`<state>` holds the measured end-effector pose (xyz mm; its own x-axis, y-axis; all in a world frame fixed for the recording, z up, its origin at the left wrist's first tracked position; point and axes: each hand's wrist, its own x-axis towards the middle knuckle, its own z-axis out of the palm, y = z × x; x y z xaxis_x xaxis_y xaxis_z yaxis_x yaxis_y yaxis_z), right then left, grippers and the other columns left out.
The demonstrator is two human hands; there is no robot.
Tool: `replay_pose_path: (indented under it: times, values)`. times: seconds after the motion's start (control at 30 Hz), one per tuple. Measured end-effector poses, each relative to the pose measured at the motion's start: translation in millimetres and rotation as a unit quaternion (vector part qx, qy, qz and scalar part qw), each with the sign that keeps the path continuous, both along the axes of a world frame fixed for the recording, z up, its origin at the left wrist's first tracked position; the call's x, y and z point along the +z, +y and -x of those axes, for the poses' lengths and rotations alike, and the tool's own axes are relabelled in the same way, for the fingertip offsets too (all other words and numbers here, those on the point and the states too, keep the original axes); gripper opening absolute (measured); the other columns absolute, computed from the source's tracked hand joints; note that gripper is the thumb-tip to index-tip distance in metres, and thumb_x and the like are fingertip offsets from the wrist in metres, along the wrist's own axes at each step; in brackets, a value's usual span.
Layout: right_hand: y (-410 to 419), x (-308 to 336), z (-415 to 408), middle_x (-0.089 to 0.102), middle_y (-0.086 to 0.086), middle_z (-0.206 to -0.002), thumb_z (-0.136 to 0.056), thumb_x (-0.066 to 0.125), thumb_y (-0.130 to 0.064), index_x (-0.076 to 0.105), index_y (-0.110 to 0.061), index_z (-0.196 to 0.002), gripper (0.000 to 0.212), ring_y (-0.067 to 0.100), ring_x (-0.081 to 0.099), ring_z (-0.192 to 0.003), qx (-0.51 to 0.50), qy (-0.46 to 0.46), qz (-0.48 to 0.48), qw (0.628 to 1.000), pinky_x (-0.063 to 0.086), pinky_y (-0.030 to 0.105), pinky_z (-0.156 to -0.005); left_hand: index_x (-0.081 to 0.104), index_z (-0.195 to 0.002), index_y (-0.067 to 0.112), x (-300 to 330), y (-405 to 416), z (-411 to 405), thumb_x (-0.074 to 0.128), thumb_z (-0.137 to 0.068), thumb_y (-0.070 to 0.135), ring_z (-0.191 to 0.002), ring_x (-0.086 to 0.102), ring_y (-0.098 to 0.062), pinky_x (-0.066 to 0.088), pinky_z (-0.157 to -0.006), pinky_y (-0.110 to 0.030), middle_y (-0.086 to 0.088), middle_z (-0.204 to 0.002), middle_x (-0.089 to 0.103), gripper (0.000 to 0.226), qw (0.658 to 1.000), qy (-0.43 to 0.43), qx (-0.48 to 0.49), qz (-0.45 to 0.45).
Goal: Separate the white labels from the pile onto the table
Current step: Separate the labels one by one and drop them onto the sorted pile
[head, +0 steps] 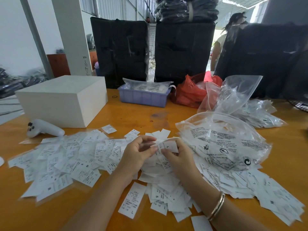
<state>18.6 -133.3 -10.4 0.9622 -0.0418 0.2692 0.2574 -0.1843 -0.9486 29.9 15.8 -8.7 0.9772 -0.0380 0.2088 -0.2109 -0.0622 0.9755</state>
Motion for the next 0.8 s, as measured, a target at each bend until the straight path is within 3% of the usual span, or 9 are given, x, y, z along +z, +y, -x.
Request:
replay_pose_path:
  times: [0.13, 0.23, 0.33, 0.43, 0.8]
  values:
    - [0, 0, 2, 0.066, -0.010, -0.076, -0.090, 0.060, -0.015, 0.059, -0.039, -0.093, 0.024, 0.018, 0.065, -0.069, 0.021, -0.005, -0.018, 1.000, 0.054, 0.035, -0.060, 0.068, -0.094, 0.033, 0, 2, -1, 0.072, -0.082, 0.015, -0.086, 0.065, 0.004, 0.051, -0.066, -0.011, 0.022, -0.088, 0.070, 0.022, 1.000, 0.000, 0.009, -0.001]
    - [1, 0, 3, 0.066, -0.011, -0.076, -0.091, 0.057, -0.016, 0.062, -0.036, -0.087, 0.021, 0.009, 0.062, -0.069, 0.015, -0.010, 0.005, 1.000, 0.050, 0.025, -0.056, 0.066, -0.095, 0.030, 1, 2, -1, 0.072, -0.083, 0.015, -0.083, 0.066, 0.003, 0.051, -0.063, -0.011, 0.022, -0.086, 0.070, 0.021, 1.000, 0.004, 0.013, 0.010]
    - [-3, 2, 1, 0.066, -0.009, -0.075, -0.089, 0.061, -0.013, 0.066, -0.026, -0.084, 0.015, 0.003, 0.059, -0.062, -0.037, -0.003, -0.088, 0.995, 0.046, 0.016, -0.052, 0.066, -0.096, 0.027, 2, 3, -3, 0.071, -0.083, 0.014, -0.082, 0.069, -0.003, 0.052, -0.064, -0.012, 0.013, -0.085, 0.073, 0.019, 0.998, 0.002, 0.031, 0.050]
    - [-11, 4, 0, 0.069, 0.001, -0.086, -0.089, 0.062, -0.011, 0.065, -0.017, -0.089, 0.006, 0.004, 0.059, -0.062, -0.071, 0.001, -0.176, 0.982, 0.047, 0.017, -0.055, 0.066, -0.097, 0.023, 2, 4, -4, 0.071, -0.083, 0.015, -0.079, 0.070, -0.006, 0.051, -0.063, -0.011, 0.009, -0.083, 0.074, 0.017, 0.996, 0.001, 0.048, 0.073]
    - [-5, 4, 2, 0.070, 0.000, -0.084, -0.088, 0.062, -0.005, 0.064, -0.015, -0.086, 0.011, 0.004, 0.062, -0.069, -0.068, -0.031, -0.209, 0.975, 0.049, 0.014, -0.060, 0.068, -0.092, 0.017, 2, 3, -4, 0.070, -0.082, 0.016, -0.077, 0.071, -0.010, 0.052, -0.064, -0.013, 0.002, -0.081, 0.075, 0.010, 0.993, 0.006, 0.041, 0.111]
